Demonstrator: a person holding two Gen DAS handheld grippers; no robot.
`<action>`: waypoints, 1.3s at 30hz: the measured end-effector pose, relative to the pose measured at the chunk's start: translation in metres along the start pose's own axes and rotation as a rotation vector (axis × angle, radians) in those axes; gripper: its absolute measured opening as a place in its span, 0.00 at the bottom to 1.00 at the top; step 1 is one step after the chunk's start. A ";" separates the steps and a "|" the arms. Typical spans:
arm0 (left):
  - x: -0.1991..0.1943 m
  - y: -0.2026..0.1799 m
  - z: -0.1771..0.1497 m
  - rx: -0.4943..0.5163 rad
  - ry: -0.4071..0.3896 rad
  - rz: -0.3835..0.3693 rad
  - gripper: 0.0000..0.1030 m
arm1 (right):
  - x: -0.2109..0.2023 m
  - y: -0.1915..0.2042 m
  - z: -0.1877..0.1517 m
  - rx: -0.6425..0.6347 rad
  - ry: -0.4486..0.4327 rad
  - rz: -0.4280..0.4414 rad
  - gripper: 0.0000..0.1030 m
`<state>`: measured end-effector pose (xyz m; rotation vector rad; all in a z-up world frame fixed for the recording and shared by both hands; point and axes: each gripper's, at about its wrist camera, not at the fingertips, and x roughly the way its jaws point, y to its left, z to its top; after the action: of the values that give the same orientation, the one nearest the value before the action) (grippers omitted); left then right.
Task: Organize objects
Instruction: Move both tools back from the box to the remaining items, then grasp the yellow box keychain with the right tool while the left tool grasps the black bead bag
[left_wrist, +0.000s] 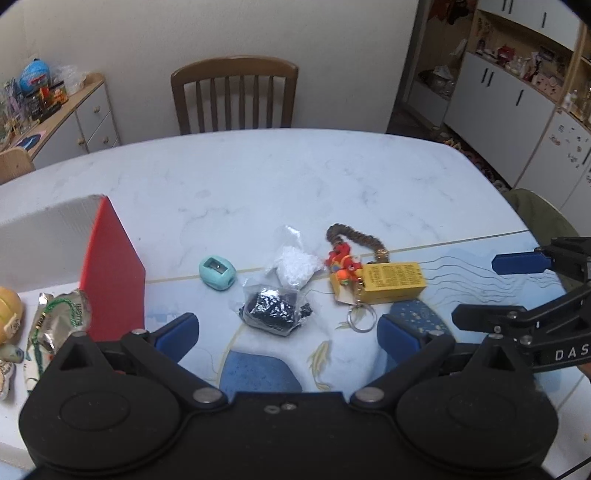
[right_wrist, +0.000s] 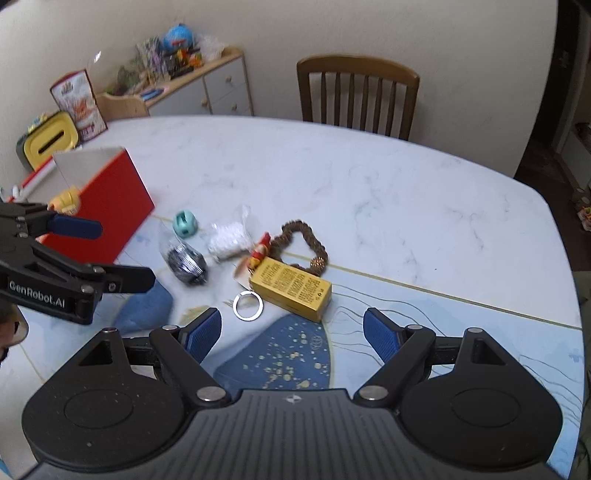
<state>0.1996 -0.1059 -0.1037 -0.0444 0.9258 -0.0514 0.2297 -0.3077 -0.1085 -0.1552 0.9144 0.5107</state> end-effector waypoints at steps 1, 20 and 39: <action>0.004 0.000 0.000 0.000 0.003 0.004 0.99 | 0.005 -0.002 0.000 -0.008 0.008 0.003 0.82; 0.060 0.000 0.008 0.034 0.068 0.067 0.99 | 0.090 -0.013 0.022 -0.237 0.115 0.058 0.81; 0.074 -0.003 0.007 0.075 0.106 0.029 0.67 | 0.092 0.002 0.012 -0.325 0.122 0.113 0.36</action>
<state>0.2491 -0.1130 -0.1583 0.0414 1.0295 -0.0622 0.2836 -0.2693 -0.1737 -0.4351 0.9579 0.7603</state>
